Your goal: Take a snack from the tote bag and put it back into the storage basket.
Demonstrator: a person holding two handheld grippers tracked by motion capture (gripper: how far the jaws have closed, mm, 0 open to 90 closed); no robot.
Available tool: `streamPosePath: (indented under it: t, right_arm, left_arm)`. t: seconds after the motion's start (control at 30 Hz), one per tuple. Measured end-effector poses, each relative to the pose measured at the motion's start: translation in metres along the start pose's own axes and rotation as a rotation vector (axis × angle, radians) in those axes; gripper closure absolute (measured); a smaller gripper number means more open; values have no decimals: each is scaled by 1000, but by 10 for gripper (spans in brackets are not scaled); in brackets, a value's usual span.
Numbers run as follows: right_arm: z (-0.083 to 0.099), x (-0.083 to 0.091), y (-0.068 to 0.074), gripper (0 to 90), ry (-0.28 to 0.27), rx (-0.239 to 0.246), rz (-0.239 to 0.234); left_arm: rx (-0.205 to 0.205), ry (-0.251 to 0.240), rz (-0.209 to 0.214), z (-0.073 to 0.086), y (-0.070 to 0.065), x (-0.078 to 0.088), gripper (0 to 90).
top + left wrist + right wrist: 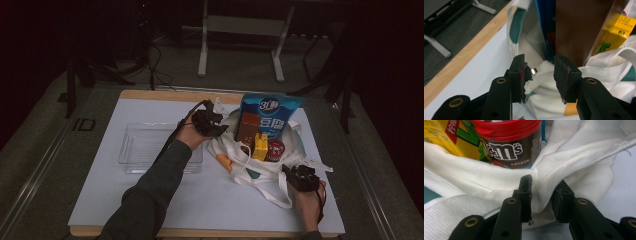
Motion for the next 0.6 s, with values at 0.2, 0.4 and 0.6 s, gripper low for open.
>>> streamPosePath:
  t: [0.2, 0.4, 0.6]
  right_arm:
    - [1, 0, 0, 711, -2, -2, -1]
    - [1, 0, 0, 711, -3, -2, -4]
    - [1, 0, 0, 711, -3, -3, -4]
  left_arm:
    - [-1, -33, 16, -8, -2, 3, 607]
    - [-62, -46, 70, -19, -16, -2, 597]
    - [-144, -46, 92, -24, -27, -3, 604]
Point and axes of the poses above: each handheld gripper's, and its own axes: x roughly backward along the jaws, z roughly out of its underside, y roughly to its left, the point moved 5 cm from there along -x, roughly forward along the jaws, and after that the axes turned 4 degrees about y, right-handed, at the moved point
